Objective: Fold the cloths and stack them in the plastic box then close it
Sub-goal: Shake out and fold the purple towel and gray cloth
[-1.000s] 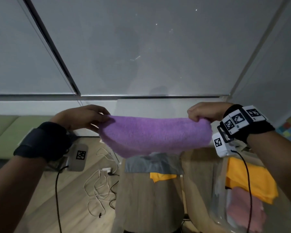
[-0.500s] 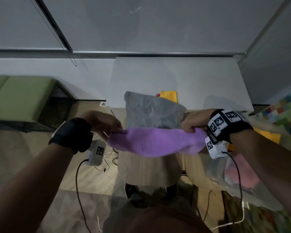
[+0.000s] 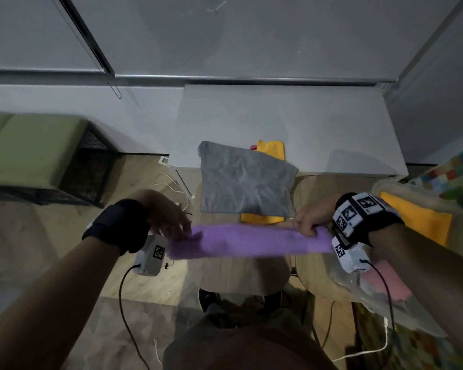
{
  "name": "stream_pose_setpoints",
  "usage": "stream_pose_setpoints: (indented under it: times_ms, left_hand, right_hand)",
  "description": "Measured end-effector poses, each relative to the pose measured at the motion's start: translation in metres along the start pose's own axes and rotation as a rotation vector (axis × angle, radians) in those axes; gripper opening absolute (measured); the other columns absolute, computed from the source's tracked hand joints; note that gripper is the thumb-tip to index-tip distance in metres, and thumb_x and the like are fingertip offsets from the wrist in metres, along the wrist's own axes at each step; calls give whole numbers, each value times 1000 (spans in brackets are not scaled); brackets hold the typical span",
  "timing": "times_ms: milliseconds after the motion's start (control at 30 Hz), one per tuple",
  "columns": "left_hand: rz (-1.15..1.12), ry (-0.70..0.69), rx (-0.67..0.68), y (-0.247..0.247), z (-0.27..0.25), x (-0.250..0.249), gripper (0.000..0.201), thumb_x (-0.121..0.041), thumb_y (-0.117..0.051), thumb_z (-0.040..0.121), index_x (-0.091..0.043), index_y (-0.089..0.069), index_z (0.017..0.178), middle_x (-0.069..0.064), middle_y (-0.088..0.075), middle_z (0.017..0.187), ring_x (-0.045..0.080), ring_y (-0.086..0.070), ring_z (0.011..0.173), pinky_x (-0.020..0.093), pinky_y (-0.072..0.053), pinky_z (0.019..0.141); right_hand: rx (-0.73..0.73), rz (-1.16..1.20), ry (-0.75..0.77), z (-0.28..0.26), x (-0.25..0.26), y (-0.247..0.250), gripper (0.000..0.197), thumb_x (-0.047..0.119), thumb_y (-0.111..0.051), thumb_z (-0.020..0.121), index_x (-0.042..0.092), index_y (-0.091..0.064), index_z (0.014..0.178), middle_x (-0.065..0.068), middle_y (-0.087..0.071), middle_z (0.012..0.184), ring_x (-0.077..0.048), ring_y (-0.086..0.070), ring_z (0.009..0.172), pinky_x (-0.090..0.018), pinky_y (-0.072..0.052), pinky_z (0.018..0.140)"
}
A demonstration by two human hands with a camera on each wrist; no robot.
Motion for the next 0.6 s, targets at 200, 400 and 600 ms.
stream_pose_setpoints:
  times_ms: [200, 400, 600]
  left_hand:
    - [-119, -64, -36, 10, -6, 1, 12, -1, -54, 95, -10, -61, 98, 8, -65, 80, 18, -65, 68, 30, -55, 69]
    - [36, -309, -960, 44, 44, -8, 8, -16, -64, 89, -12, -68, 95, 9, -69, 94, 19, -59, 74, 27, -46, 65]
    - [-62, -333, -1141, 41, 86, -12, 7, -9, -64, 82, -10, -70, 86, 9, -72, 87, 28, -66, 84, 36, -53, 77]
  right_hand:
    - [-40, 56, 7, -21, 0, 7, 18, -10, -50, 74, 6, -45, 69, 13, -43, 39, -1, -38, 33, -12, -27, 34]
    - [-814, 100, 52, 34, -28, 29, 19, 9, -65, 79, 22, -58, 67, -2, -65, 82, -20, -60, 81, -23, -41, 67]
    - [-902, 213, -5, 55, -25, 23, 12, 6, -66, 81, 18, -63, 85, -3, -64, 84, -20, -58, 79, -22, -35, 55]
Point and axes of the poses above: each hand's wrist, its own z-axis towards the middle knuckle, its own y-axis out of the back of the hand, x = y × z, the point moved 2 cm from there along z, towards the middle knuckle
